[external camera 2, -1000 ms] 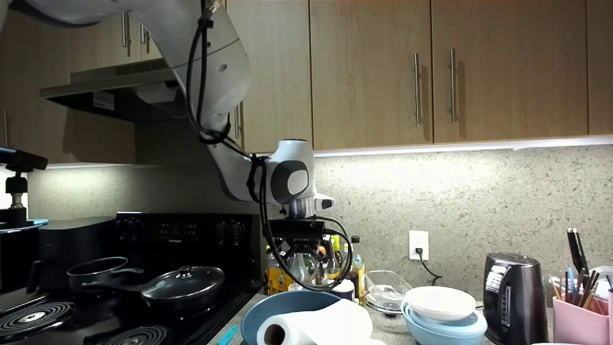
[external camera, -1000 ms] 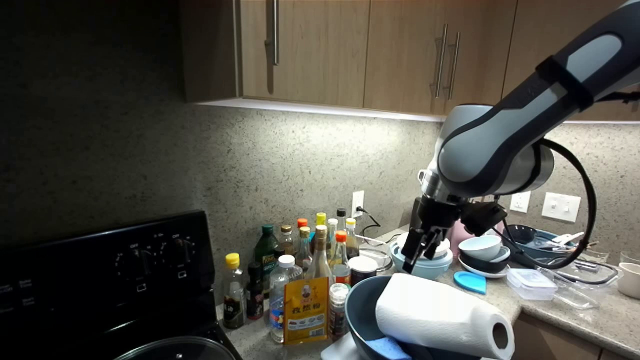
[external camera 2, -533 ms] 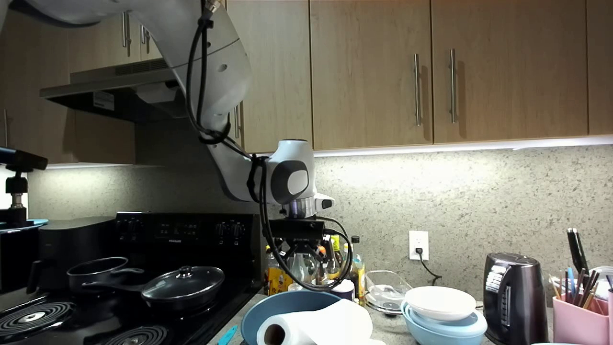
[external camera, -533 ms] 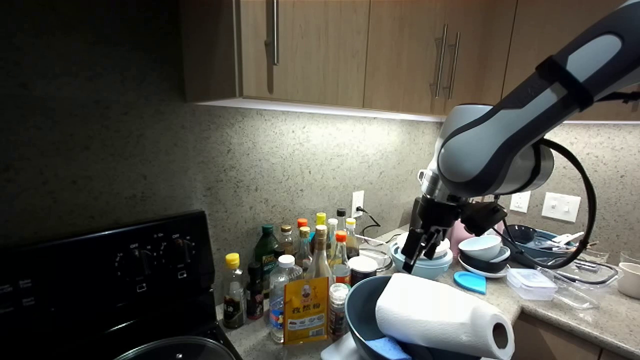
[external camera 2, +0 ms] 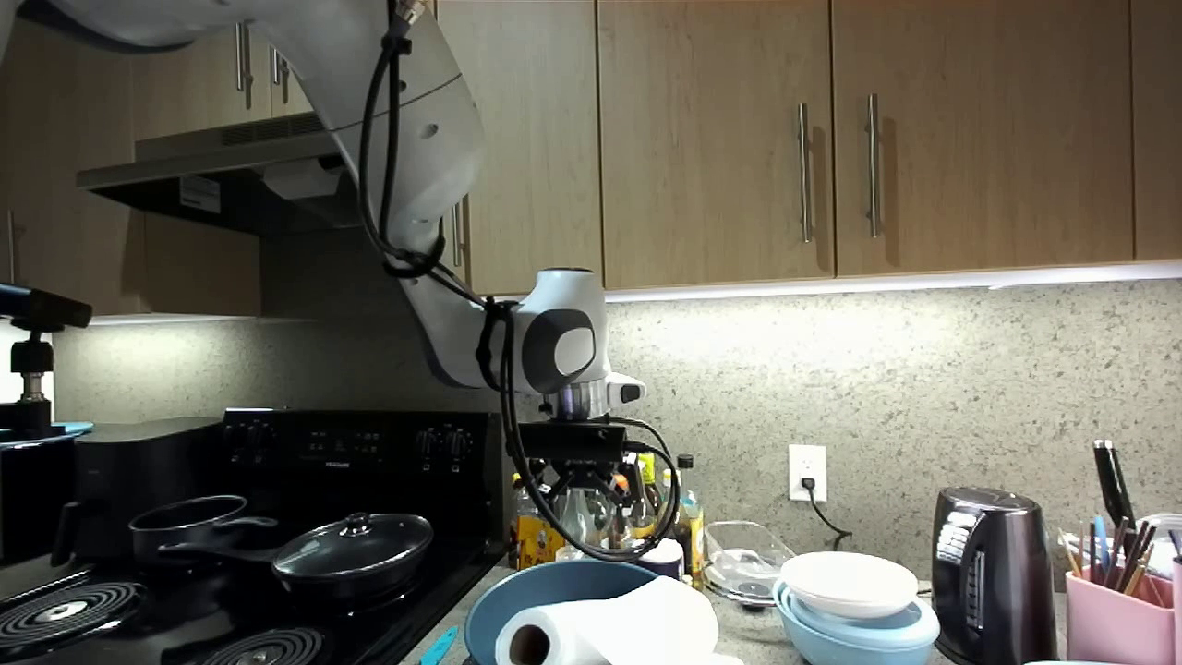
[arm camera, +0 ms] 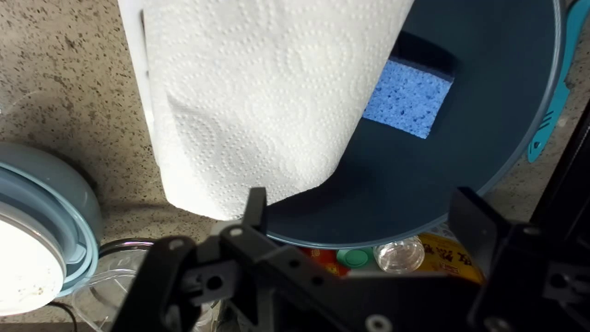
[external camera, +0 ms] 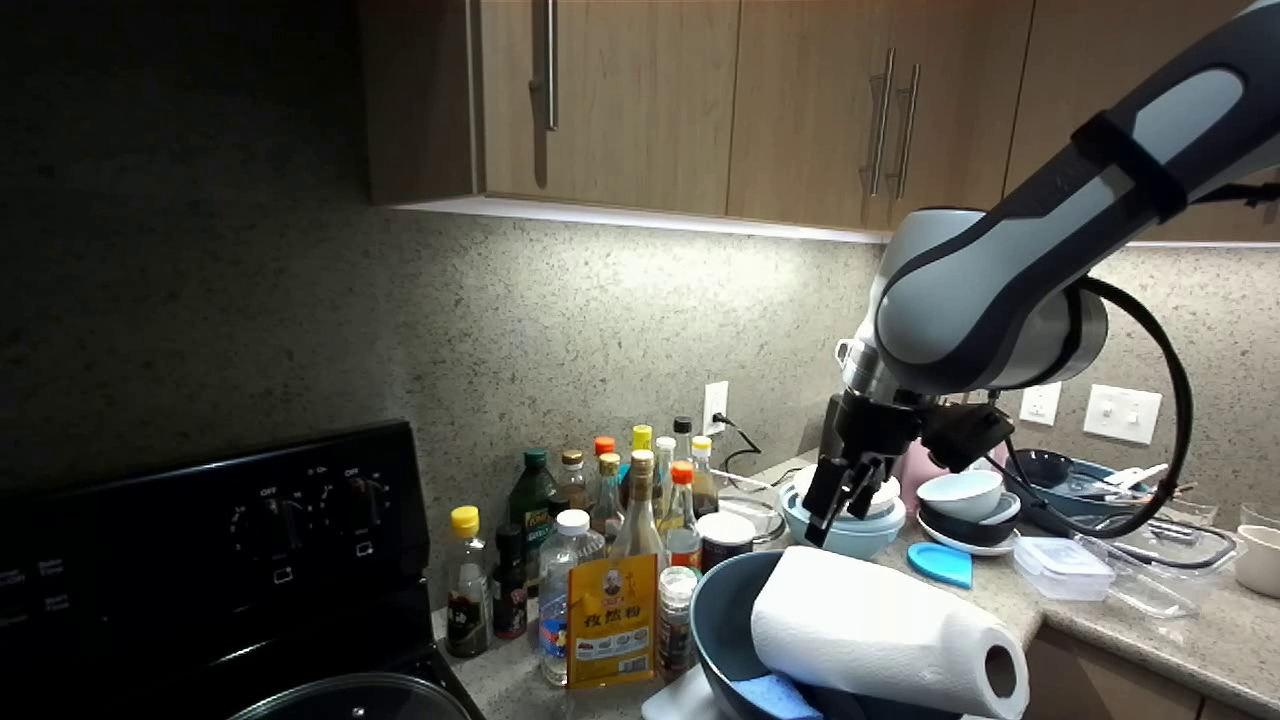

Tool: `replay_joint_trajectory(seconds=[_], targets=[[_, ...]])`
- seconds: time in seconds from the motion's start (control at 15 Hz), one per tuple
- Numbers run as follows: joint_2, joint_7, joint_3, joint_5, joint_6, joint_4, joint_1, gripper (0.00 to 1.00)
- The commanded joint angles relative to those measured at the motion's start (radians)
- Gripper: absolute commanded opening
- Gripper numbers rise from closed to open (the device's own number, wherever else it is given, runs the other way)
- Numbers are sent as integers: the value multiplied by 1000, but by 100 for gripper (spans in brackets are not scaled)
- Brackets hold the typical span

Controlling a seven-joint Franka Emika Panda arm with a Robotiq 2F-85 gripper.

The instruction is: Place the paper towel roll and blue sponge in the blue bowl on the left

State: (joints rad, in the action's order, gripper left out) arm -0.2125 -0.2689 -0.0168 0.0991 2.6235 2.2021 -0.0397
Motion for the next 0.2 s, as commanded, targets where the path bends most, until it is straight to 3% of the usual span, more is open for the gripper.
replay_joint_trajectory(seconds=[0.0, 0.13], targets=[[1, 7, 13, -7, -2, -1, -12, 100], [1, 7, 13, -7, -2, -1, -12, 100]])
